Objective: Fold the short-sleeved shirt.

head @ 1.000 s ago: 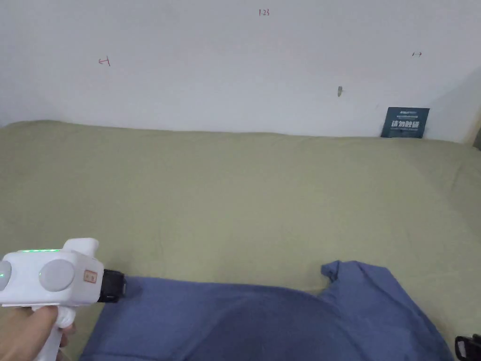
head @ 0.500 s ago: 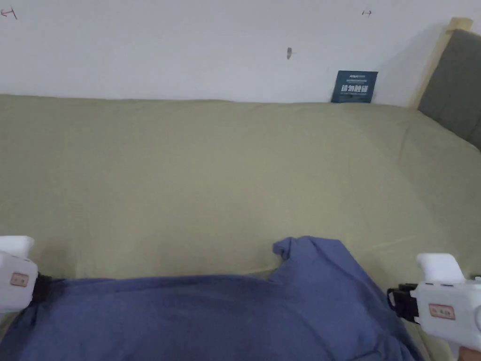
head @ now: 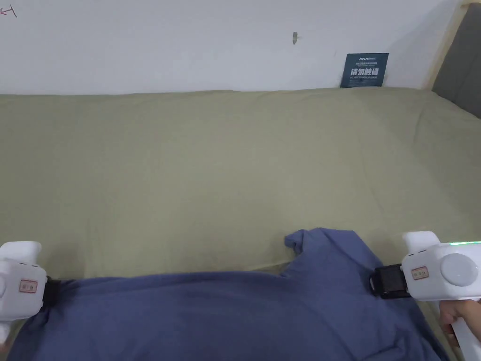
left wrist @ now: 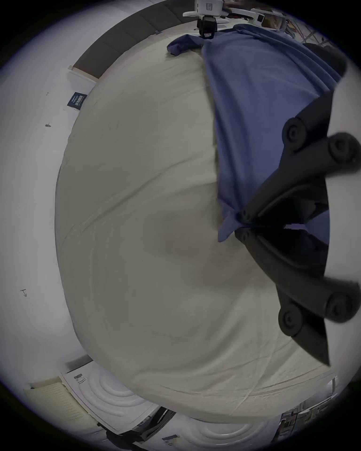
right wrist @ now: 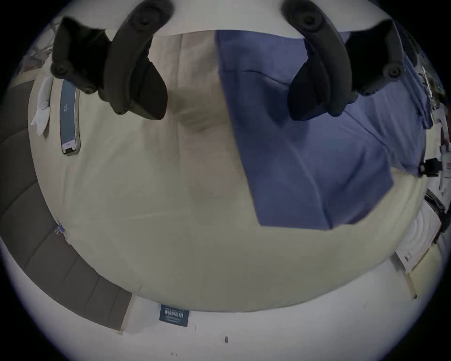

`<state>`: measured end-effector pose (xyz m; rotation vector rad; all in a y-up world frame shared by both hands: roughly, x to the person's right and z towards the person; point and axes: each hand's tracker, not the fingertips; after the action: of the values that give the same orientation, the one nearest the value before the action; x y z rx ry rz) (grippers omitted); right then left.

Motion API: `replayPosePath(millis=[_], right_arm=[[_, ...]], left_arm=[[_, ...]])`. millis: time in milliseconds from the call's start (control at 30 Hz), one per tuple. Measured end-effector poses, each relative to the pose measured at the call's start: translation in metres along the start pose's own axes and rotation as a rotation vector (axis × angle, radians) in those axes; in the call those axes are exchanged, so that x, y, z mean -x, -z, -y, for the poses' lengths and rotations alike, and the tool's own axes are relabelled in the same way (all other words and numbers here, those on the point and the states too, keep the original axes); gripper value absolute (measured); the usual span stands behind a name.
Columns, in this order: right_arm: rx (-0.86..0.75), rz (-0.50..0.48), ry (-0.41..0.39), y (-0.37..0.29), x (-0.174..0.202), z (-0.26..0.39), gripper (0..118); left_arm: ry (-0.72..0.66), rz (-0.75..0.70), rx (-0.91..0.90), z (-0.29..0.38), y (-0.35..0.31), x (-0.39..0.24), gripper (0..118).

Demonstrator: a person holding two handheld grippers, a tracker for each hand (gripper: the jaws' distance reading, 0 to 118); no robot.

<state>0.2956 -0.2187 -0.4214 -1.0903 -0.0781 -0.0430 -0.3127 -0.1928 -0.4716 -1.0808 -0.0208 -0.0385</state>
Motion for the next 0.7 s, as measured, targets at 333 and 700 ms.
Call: replayPosePath(millis=[333, 700], right_arm=[[-0.169, -0.120, 0.038, -0.080, -0.001, 0.018, 0], [-0.286, -0.173, 0.022, -0.198, 0.003, 0.101, 0]], left_arm=[[-0.062, 0.049, -0.084, 0.015, -0.060, 0.023, 2], [-0.046, 0.095, -0.202, 0.097, -0.160, 0.045, 2]])
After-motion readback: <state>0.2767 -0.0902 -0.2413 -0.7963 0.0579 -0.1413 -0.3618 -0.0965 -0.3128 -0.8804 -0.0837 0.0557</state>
